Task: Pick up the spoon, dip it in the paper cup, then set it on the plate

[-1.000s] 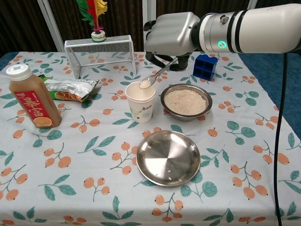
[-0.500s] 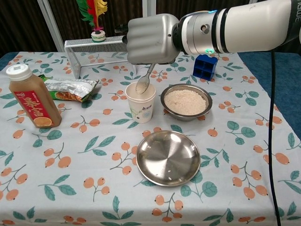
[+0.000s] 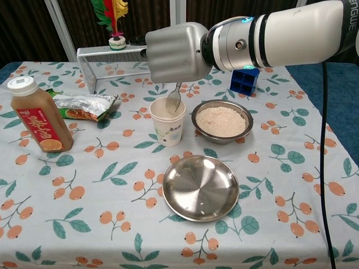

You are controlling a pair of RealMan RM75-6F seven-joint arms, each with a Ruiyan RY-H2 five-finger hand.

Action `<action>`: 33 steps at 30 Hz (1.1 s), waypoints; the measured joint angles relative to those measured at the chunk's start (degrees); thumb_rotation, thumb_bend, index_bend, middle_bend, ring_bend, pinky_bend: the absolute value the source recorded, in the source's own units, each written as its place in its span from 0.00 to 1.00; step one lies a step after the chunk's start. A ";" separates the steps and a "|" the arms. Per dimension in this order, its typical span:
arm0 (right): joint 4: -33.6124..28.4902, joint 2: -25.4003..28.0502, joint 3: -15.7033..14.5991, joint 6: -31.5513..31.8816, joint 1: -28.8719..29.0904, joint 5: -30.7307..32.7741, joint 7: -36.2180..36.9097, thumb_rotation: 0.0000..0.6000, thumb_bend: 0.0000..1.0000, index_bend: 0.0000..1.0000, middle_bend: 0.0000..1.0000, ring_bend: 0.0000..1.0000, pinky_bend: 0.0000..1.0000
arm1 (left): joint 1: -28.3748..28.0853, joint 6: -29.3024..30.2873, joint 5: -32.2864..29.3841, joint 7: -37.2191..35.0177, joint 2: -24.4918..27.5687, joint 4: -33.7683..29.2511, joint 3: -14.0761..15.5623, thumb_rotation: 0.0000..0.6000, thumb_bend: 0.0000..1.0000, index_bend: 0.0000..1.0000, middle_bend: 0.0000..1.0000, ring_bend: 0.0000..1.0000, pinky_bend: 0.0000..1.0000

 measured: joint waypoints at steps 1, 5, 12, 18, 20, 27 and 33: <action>-0.03 -0.04 -0.07 0.16 0.01 0.22 -0.47 1.00 0.33 0.58 0.56 0.21 0.00 | -0.03 -0.01 -0.08 0.17 0.06 -0.23 -0.08 1.00 0.03 0.19 0.14 0.07 0.07; -0.33 -0.14 -0.06 1.41 0.01 1.28 -1.80 1.00 0.33 0.59 0.56 0.21 0.00 | 0.06 0.05 -0.19 0.43 0.21 -0.51 -0.11 1.00 0.03 0.19 0.14 0.07 0.07; -0.98 0.34 0.33 3.10 -0.28 1.76 -1.33 1.00 0.33 0.59 0.56 0.21 0.00 | 0.20 0.04 -0.14 0.48 0.05 -0.19 0.03 1.00 0.03 0.19 0.14 0.07 0.07; -1.36 0.67 0.41 4.08 -0.84 1.70 0.39 1.00 0.33 0.59 0.56 0.21 0.00 | 0.08 0.03 -0.32 0.83 0.30 -0.75 -0.25 1.00 0.03 0.19 0.14 0.07 0.07; -1.50 0.78 0.35 4.69 -1.43 1.29 2.05 1.00 0.33 0.59 0.56 0.21 0.00 | 0.07 -0.04 -0.35 0.97 0.47 -0.90 -0.26 1.00 0.03 0.19 0.14 0.07 0.07; -0.44 0.31 -0.47 7.10 -4.11 -1.60 7.73 1.00 0.33 0.59 0.56 0.21 0.00 | 0.01 0.26 0.09 1.72 0.84 -1.63 -0.29 1.00 0.03 0.19 0.14 0.07 0.07; 2.30 -1.75 -1.24 7.51 -3.70 -6.26 5.64 1.00 0.33 0.59 0.56 0.21 0.00 | 0.47 0.91 0.13 2.87 1.08 -2.94 -0.14 1.00 0.03 0.19 0.14 0.07 0.07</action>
